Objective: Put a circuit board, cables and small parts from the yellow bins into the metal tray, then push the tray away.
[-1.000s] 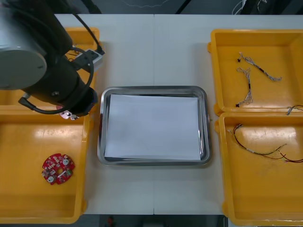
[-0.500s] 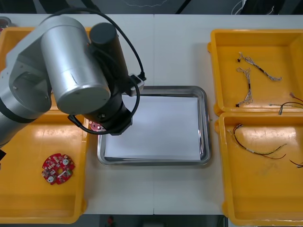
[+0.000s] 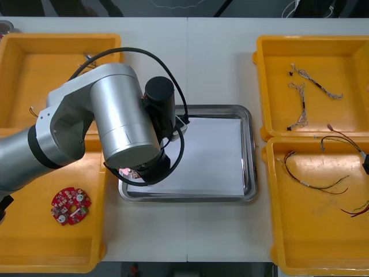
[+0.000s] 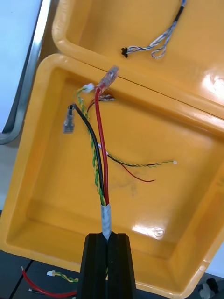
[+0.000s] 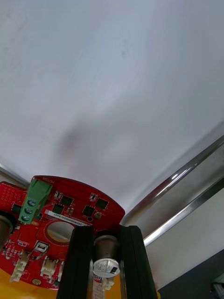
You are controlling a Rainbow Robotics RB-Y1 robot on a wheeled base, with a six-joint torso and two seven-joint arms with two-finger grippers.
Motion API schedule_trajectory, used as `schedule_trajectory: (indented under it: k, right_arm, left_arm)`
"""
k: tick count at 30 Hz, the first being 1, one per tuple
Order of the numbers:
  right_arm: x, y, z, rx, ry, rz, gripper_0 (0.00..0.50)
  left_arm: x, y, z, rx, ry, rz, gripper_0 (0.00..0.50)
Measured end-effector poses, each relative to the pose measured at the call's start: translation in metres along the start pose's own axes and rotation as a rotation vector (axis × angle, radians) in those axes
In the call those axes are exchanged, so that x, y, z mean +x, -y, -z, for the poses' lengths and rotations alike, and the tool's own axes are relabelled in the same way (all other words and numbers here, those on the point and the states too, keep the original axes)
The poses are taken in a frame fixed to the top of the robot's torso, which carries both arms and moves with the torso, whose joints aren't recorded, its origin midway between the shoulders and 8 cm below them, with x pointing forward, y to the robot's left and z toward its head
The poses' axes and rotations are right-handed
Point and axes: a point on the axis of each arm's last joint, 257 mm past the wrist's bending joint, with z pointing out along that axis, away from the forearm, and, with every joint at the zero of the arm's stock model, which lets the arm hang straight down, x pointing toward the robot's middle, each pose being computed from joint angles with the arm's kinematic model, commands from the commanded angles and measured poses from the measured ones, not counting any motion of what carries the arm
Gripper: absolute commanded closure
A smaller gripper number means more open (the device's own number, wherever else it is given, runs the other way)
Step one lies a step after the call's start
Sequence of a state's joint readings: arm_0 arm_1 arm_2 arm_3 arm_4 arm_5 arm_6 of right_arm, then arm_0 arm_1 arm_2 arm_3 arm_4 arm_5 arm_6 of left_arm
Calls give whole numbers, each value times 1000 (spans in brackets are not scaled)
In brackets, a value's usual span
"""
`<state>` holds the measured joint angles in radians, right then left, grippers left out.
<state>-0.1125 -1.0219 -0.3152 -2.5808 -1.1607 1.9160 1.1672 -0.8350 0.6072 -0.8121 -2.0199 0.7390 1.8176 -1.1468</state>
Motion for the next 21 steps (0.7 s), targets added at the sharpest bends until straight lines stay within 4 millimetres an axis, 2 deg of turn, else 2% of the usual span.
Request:
schedule_trajectory:
  k: [7, 15, 21]
  right_arm:
    - [-8, -12, -1, -16, 7, 46, 500]
    - [-9, -12, -1, -17, 10, 97, 500]
    - [-9, -12, -1, -17, 10, 98, 500]
  left_arm:
    - [-3, 9, -16, 6, 5, 33, 500]
    - [-13, 15, -35, 13, 39, 67, 500]
    - [-13, 16, -46, 0, 42, 55, 500]
